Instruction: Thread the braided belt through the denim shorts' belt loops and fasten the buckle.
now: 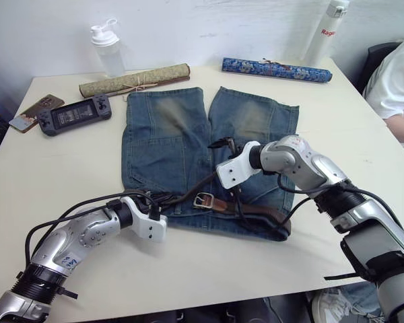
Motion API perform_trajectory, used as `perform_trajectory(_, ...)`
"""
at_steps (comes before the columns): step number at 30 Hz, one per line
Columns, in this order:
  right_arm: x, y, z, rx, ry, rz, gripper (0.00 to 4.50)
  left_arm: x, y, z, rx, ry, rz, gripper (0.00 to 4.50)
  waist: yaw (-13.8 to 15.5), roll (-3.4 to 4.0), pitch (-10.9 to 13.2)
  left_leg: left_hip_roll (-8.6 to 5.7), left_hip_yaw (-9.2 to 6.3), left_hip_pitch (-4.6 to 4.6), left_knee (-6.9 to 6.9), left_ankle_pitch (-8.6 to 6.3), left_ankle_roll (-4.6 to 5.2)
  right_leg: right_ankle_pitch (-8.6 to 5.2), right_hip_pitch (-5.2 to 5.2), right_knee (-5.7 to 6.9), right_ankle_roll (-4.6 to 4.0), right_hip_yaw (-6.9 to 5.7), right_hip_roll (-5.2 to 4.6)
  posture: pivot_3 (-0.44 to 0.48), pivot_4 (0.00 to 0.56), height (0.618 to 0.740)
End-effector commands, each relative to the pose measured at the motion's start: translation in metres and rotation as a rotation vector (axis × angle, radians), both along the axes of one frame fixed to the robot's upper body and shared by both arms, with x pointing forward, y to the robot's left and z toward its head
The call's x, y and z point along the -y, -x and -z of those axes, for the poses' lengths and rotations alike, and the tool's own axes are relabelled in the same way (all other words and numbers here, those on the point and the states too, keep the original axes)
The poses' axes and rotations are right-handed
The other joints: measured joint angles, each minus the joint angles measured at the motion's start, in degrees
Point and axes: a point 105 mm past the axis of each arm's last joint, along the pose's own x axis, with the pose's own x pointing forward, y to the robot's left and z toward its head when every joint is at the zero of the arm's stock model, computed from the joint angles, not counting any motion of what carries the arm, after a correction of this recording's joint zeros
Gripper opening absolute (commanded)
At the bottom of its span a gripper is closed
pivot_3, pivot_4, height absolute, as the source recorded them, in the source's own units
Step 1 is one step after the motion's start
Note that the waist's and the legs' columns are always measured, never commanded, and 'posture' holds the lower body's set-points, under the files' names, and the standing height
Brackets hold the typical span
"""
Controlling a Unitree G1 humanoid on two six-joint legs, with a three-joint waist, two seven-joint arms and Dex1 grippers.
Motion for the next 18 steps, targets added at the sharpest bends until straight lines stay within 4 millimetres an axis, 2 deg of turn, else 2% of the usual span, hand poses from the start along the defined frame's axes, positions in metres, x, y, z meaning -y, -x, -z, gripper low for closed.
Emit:
perform_trajectory(1,-0.003,-0.002,-0.002,0.016,0.013,-0.021,3.95,-0.002,0.0,0.014,-0.036,-0.026,-0.022,0.81,0.05,0.01,0.0,0.0,0.0,0.0,0.0,0.0,0.0,0.0,0.01,0.0,0.0,-0.01,0.0,0.0,0.15,0.717)
perform_trajectory(3,-0.004,-0.002,0.002,0.008,0.017,-0.026,3.15,-0.002,-0.001,0.014,-0.038,-0.026,-0.024,0.81,0.06,0.03,0.01,-0.01,-0.02,0.0,0.0,0.0,0.0,0.0,0.02,0.0,0.0,-0.01,0.0,0.0,0.15,0.717)
perform_trajectory(9,0.002,0.003,0.001,-0.005,-0.006,-0.005,0.03,-0.004,-0.002,0.012,-0.03,-0.021,-0.038,0.81,0.06,0.09,-0.03,-0.03,-0.02,0.0,0.01,0.01,0.01,0.0,0.02,0.02,0.0,-0.01,0.0,0.0,0.15,0.717)
perform_trajectory(14,0.011,0.011,-0.003,-0.006,-0.06,0.054,0.03,-0.007,-0.007,0.008,-0.013,0.009,-0.077,0.81,0.16,0.14,-0.05,-0.04,-0.03,0.0,0.02,0.01,0.01,0.0,0.02,0.04,0.0,-0.01,0.0,0.0,0.15,0.717)
perform_trajectory(18,0.014,0.025,-0.008,0.015,-0.152,0.119,0.03,-0.012,-0.016,-0.008,-0.002,0.159,-0.171,0.81,0.86,0.2,-0.09,-0.03,-0.05,0.0,0.07,0.01,0.02,0.0,0.02,0.09,0.0,-0.01,0.0,0.0,0.15,0.717)
